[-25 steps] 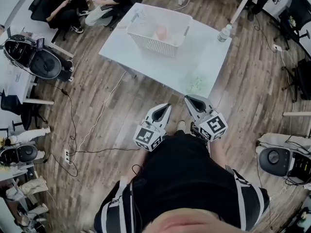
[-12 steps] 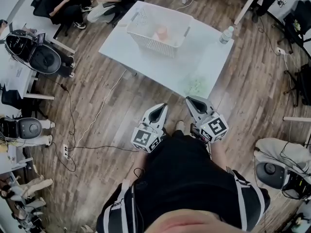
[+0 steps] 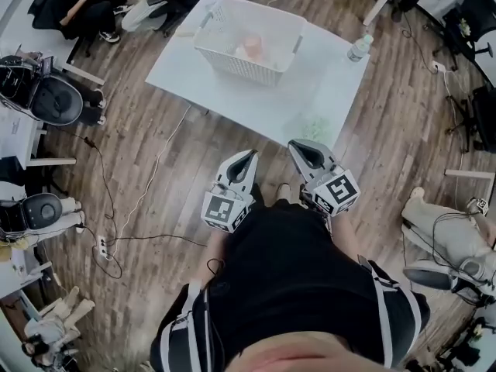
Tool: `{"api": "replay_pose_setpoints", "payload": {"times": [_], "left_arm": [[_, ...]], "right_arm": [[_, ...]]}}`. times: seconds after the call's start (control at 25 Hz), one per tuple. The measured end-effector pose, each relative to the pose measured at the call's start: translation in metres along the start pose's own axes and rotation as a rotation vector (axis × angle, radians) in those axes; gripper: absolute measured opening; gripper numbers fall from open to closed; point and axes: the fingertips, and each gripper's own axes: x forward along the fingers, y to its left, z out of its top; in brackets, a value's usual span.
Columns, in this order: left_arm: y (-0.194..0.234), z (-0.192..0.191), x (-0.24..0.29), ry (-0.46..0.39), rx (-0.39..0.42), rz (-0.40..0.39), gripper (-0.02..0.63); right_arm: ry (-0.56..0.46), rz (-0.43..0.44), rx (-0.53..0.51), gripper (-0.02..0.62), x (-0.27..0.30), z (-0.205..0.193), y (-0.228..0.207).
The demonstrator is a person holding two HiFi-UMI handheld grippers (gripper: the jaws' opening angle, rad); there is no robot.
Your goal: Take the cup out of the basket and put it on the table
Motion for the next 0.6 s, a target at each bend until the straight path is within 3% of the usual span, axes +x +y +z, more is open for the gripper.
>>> {"api": "replay_pose_setpoints", "payload": {"times": [0.6], "left_arm": [[0.113, 0.030, 0.005, 0.050, 0.071, -0.140, 0.021]], "right_arm": [[0.004, -0.155, -0.026, 0.020, 0.110, 0.029, 0.004]]}}
